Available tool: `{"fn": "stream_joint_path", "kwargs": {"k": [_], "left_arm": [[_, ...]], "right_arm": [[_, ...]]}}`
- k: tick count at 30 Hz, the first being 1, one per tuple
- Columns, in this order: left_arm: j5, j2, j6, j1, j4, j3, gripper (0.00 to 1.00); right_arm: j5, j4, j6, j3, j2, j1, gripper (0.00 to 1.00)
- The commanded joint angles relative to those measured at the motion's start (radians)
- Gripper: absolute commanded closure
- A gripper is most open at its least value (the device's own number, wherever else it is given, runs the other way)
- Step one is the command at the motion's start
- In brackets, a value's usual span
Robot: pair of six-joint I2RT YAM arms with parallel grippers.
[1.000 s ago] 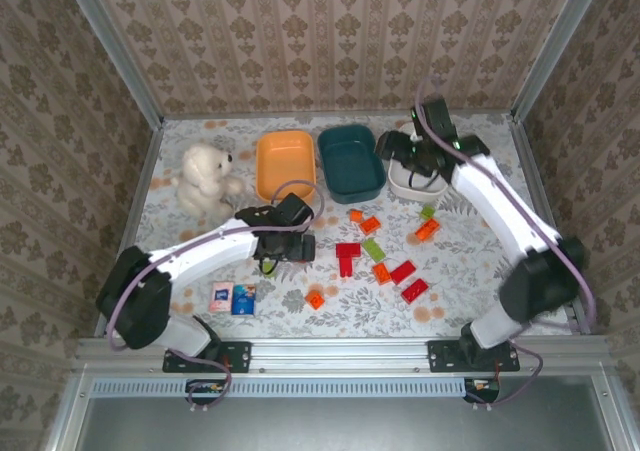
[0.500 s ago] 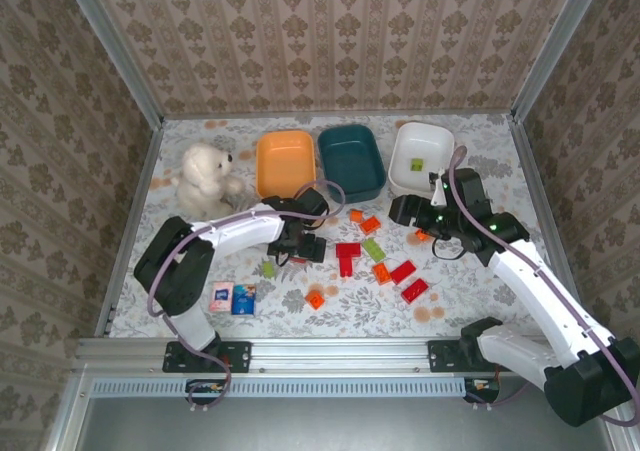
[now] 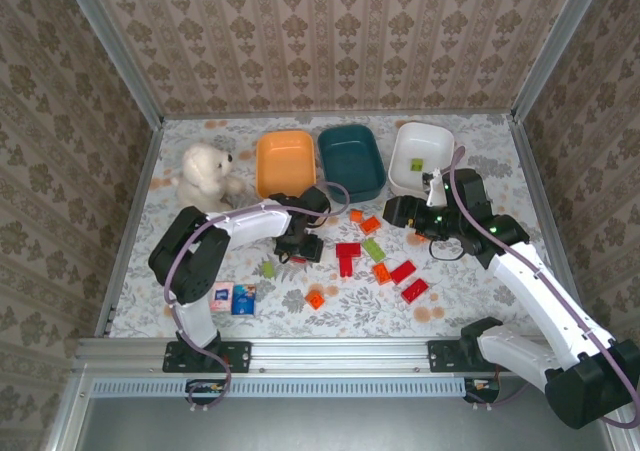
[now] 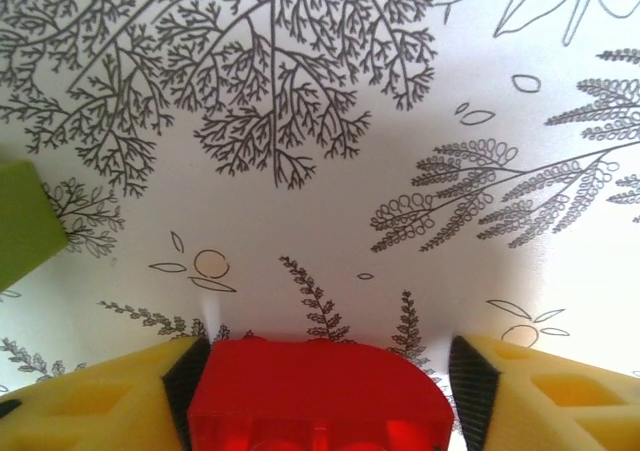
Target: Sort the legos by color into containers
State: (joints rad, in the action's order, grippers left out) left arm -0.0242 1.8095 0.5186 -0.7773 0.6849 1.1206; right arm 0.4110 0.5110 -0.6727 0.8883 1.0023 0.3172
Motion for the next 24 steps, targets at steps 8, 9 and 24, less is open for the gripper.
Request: {"fn": "stream_joint_path", "kwargs": {"k": [8,9,24], "left_arm": [[-0.021,-0.003,-0.011,-0.009,0.018,0.019,0.54],[-0.031,-0.014,-0.010,-0.011,0.026,0.022,0.54],[-0.025,-0.024,-0.060,0.208,0.140,0.393,0.57]], "right_arm": [[0.022,-0.017,-0.016,-0.003,0.009,0.002,0.22],[0.022,-0.017,-0.016,0.000,0.011,0.003,0.22],[0.173,-0.188,-0.081,0.162,0.153,0.022,0.22]]}}
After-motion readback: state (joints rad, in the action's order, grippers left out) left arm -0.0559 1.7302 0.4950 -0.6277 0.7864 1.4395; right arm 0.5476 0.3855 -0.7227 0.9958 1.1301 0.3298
